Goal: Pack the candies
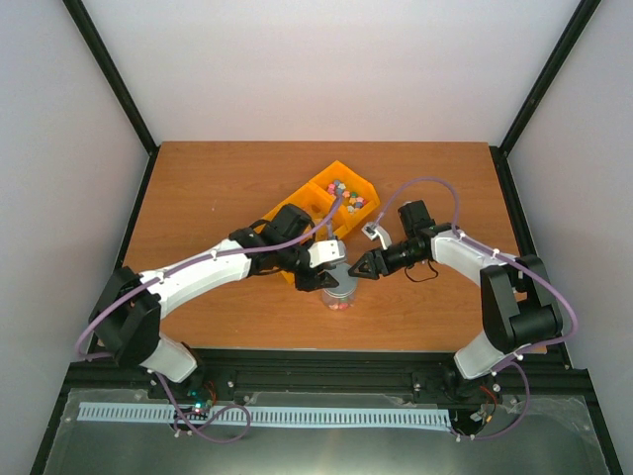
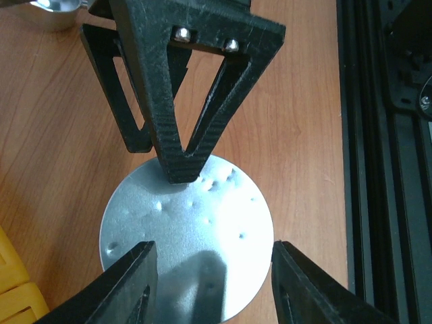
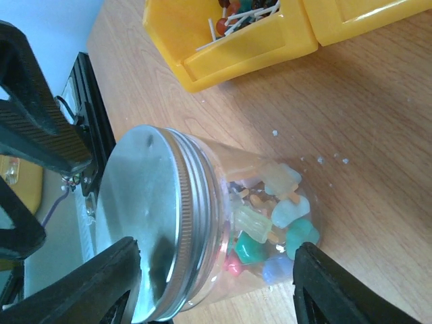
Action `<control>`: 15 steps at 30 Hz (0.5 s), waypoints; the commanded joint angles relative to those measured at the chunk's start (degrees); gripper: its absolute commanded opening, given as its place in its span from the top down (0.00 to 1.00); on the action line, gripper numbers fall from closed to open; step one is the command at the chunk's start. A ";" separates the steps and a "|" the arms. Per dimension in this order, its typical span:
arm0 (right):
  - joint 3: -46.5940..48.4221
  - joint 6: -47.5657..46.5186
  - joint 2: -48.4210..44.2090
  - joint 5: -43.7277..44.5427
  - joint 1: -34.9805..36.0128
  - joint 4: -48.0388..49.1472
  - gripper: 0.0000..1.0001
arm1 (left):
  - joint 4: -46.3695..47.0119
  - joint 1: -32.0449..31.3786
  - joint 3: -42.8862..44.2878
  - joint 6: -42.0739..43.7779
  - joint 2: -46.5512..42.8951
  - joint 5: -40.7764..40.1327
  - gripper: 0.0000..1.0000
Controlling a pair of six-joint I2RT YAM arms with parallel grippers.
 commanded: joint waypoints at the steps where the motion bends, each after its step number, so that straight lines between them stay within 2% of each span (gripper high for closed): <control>1: 0.59 -0.76 1.75 1.06 0.67 1.32 0.39 | -0.26 -0.66 1.42 2.76 2.65 -2.58 0.52; 5: -0.63 -1.70 2.75 2.00 0.65 2.32 0.44 | -1.18 -0.66 -0.05 3.91 4.84 -3.57 0.53; 9: -2.30 -4.86 4.12 3.27 0.68 1.25 0.52 | -2.61 -0.66 -3.36 7.29 4.02 -4.37 0.55; 15: -3.78 -5.93 3.40 3.30 0.63 2.66 0.54 | -3.03 -0.66 -5.45 10.67 2.27 -6.38 0.53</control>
